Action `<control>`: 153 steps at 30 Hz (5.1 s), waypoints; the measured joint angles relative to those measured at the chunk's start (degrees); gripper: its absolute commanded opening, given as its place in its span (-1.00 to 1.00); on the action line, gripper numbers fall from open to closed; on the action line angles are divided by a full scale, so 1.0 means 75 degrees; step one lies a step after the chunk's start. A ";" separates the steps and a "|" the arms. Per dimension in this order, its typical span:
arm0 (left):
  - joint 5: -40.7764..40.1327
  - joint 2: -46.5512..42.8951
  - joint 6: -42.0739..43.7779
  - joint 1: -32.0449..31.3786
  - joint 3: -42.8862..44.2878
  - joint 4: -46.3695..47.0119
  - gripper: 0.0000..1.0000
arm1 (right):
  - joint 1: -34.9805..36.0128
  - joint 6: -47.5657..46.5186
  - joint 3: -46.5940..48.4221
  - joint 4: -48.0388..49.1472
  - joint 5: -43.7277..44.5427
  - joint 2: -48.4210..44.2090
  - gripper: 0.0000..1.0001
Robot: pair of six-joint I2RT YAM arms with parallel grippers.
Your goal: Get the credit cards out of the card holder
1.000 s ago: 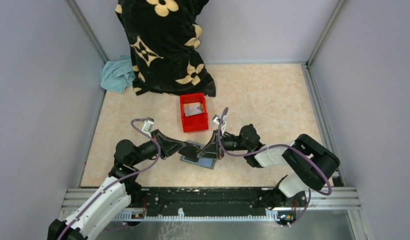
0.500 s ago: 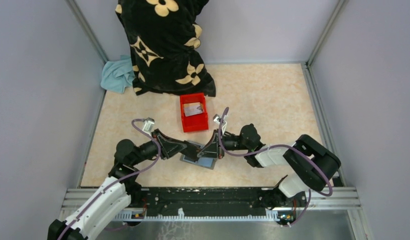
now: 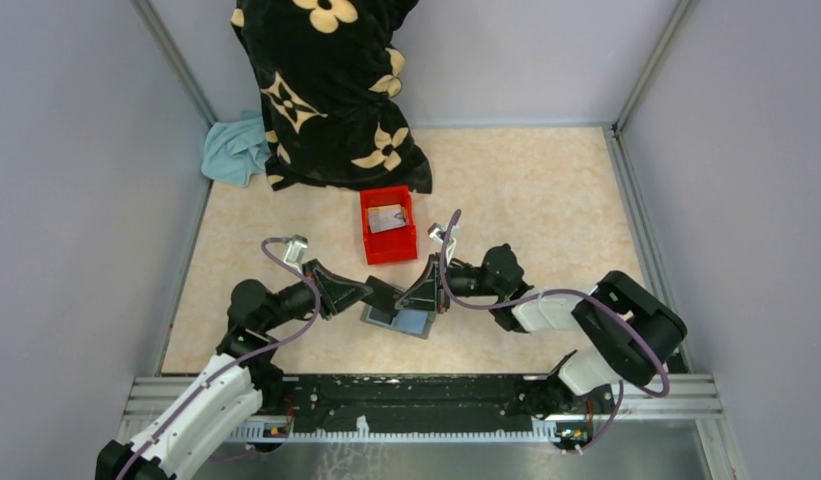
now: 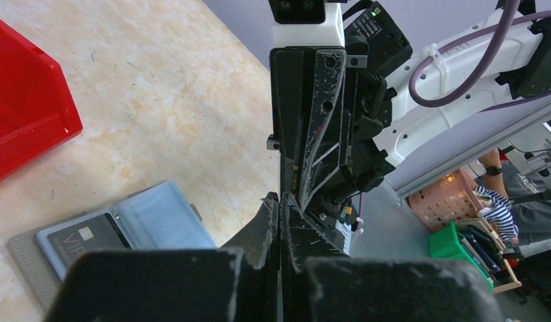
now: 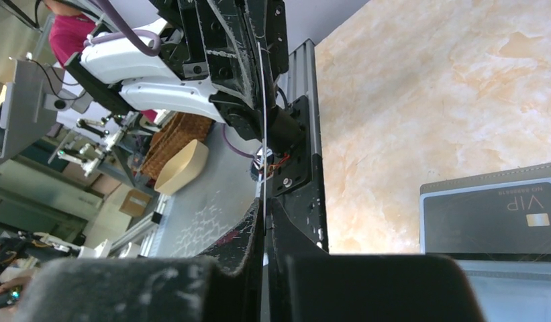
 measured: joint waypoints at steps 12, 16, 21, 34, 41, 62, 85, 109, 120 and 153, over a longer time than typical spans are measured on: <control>-0.0938 0.0726 0.0102 0.0009 0.0286 -0.0262 -1.00 | -0.0921 0.0364 -0.0501 0.0385 0.0204 -0.0169 0.14; -0.1818 0.1801 0.0157 0.0096 0.0766 -0.0128 -1.00 | -0.1364 -0.0178 -0.0621 -0.1003 0.0734 -0.0938 0.11; -0.2640 0.3526 0.0160 0.0373 0.1244 0.0839 -1.00 | -0.1364 -0.1326 -0.0329 -0.3174 0.1338 -0.1778 0.09; -0.4806 0.7376 0.0775 0.0379 0.3681 0.2629 -1.00 | -0.1364 -0.2853 0.0350 -0.5820 0.2046 -0.2122 0.08; -0.5097 0.8533 0.0697 0.0376 0.4319 0.2824 -1.00 | -0.1364 -0.3188 0.0350 -0.6336 0.2194 -0.2127 0.08; -0.5082 0.9299 -0.0035 0.0143 0.4494 0.2343 -1.00 | -0.1416 -0.3372 0.0350 -0.6379 0.2282 -0.2081 0.07; -0.5013 1.0136 -0.0224 0.0055 0.5088 0.2594 -0.36 | -0.1614 -0.3509 0.0341 -0.6408 0.2384 -0.2005 0.05; -0.5659 0.9247 0.0731 0.0047 0.4969 0.1824 -0.21 | -0.1614 -0.3506 0.0338 -0.6397 0.2363 -0.2005 0.05; -0.5397 0.7848 0.1682 -0.0198 0.4503 0.1475 -1.00 | -0.1635 -0.3381 0.0289 -0.6286 0.2337 -0.2008 -1.00; -0.4753 0.2806 0.1282 -0.0641 0.0667 -0.0953 0.73 | 0.2850 -0.1944 0.0495 -0.5208 0.6204 0.0761 -1.00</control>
